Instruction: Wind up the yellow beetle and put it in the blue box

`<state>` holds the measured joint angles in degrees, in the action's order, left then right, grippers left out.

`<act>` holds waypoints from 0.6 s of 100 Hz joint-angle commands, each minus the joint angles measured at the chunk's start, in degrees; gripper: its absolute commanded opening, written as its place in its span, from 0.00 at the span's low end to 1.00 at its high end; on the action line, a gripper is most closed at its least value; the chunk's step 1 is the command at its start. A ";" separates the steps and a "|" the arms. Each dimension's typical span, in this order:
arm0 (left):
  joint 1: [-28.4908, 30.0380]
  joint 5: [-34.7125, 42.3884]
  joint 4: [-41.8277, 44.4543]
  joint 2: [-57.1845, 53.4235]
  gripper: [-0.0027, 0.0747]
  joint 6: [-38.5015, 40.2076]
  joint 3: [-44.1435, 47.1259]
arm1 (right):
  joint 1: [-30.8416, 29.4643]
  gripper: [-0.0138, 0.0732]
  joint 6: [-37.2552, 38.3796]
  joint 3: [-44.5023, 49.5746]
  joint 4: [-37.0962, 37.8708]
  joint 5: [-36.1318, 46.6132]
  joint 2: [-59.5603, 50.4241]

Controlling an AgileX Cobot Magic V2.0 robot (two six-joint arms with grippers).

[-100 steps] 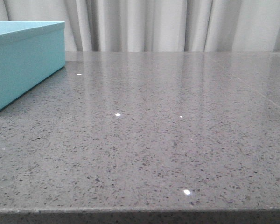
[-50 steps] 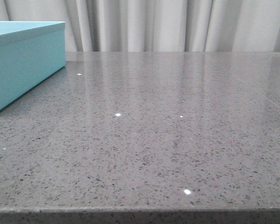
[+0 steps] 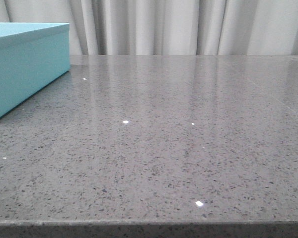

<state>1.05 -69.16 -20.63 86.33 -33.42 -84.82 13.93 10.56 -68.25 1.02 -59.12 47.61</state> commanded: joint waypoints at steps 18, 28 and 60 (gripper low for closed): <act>0.21 1.92 -4.98 -10.40 0.01 1.01 -0.45 | 0.02 0.09 -0.70 7.79 0.35 6.57 -8.39; 0.21 3.26 -4.98 -14.80 0.01 1.23 1.50 | 0.02 0.08 -0.70 11.45 0.35 8.10 -11.66; 0.21 12.96 -4.98 -30.85 0.01 1.23 16.04 | 0.02 0.08 -0.70 21.25 0.35 15.18 -19.90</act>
<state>1.05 -62.19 -23.39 59.77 -32.89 -71.14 13.93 10.44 -47.41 1.02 -50.25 28.73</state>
